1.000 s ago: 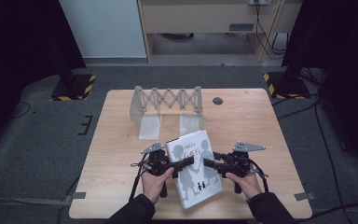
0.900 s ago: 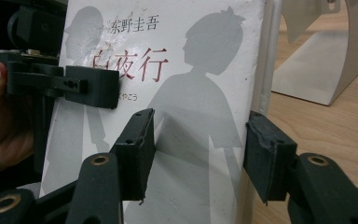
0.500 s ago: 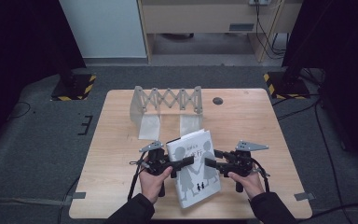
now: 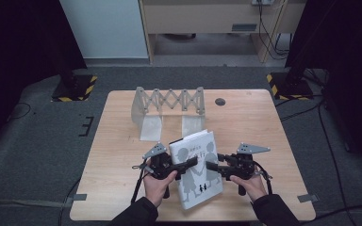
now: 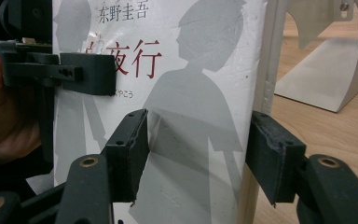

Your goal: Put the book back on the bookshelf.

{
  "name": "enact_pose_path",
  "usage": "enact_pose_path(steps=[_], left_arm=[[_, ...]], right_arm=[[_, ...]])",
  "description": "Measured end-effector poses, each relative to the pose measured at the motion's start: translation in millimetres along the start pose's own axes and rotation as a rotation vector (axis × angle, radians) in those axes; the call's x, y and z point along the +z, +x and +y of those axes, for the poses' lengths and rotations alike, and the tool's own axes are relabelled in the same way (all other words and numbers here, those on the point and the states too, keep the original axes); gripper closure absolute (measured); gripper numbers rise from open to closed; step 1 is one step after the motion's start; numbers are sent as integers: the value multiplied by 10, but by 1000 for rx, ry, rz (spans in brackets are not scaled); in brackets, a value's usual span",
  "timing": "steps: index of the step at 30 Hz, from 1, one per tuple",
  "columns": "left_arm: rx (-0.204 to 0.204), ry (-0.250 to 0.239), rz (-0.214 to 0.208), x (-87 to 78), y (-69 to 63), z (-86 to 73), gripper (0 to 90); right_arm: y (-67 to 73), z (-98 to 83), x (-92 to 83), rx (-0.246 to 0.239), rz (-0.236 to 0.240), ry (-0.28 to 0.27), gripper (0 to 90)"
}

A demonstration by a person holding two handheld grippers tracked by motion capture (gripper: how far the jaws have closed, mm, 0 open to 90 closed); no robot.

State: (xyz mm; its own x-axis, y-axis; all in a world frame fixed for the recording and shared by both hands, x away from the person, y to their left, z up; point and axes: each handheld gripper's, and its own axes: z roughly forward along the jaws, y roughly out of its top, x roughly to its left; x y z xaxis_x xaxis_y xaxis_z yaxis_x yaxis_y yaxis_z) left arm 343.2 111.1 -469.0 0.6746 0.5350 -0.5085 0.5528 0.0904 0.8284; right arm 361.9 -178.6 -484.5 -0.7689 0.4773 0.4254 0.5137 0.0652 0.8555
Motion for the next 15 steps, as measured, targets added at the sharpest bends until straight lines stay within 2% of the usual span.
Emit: enact_pose_path(steps=[6,15], left_arm=[[-6,-13,10,32,22,-38,424],[-7,-39,29,52,37,-53,399]], right_arm=[[19,-1,23,-20,1,7,422],[17,-5,37,-17,-6,6,422]])
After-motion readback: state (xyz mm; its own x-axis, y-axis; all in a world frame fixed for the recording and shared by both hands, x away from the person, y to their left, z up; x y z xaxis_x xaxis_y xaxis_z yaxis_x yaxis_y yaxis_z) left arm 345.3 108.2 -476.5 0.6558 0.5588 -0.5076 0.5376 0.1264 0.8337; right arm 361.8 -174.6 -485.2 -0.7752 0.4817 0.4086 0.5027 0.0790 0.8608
